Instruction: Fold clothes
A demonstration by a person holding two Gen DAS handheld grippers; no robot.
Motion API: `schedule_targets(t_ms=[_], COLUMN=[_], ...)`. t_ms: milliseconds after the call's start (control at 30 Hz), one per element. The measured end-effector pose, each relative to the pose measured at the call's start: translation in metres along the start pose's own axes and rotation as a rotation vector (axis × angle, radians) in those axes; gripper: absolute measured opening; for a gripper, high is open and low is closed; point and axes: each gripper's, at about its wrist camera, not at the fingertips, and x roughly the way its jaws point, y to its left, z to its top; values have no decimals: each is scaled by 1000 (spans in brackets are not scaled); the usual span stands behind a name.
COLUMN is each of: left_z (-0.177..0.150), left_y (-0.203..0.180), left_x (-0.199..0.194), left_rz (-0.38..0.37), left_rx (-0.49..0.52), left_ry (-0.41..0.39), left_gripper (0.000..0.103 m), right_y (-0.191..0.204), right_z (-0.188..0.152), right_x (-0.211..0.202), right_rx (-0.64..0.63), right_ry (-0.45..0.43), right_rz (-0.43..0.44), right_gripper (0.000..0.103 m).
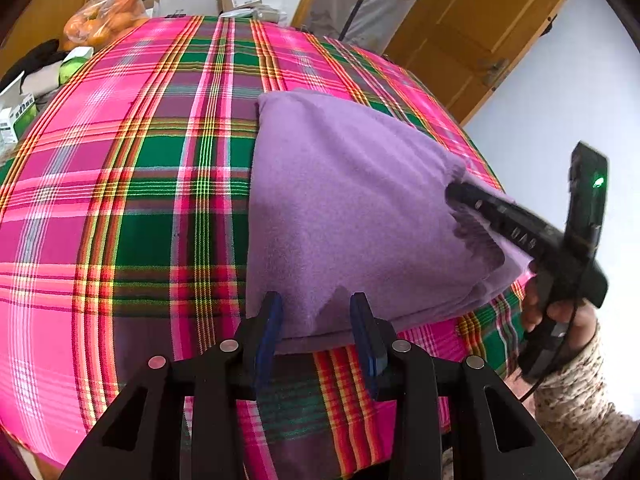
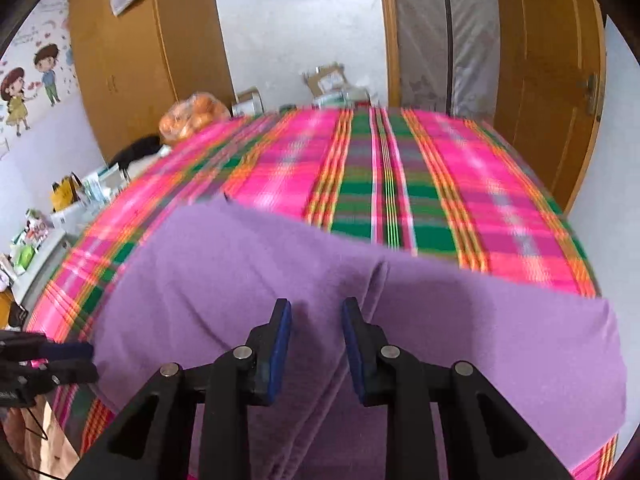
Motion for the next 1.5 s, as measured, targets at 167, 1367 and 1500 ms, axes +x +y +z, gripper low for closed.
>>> schedule_targets(t_ms=[167,1367,1500], left_z=[1,6,7], left_y=[-3,47,58], left_x=[2,-22,-21], left_rz=[10,22,-16], left_rx=[5,-195,-251], left_ry=[2,-53,-45], left_gripper=[37,37,37], right_y=[-8,101,132], right_z=[10,-34,-47], right_x=[17,-26,-20], right_rx=[17,-247,-284], right_ry=[25,25,50], right_rz=[-9,214,306], right_gripper=[26,38,47])
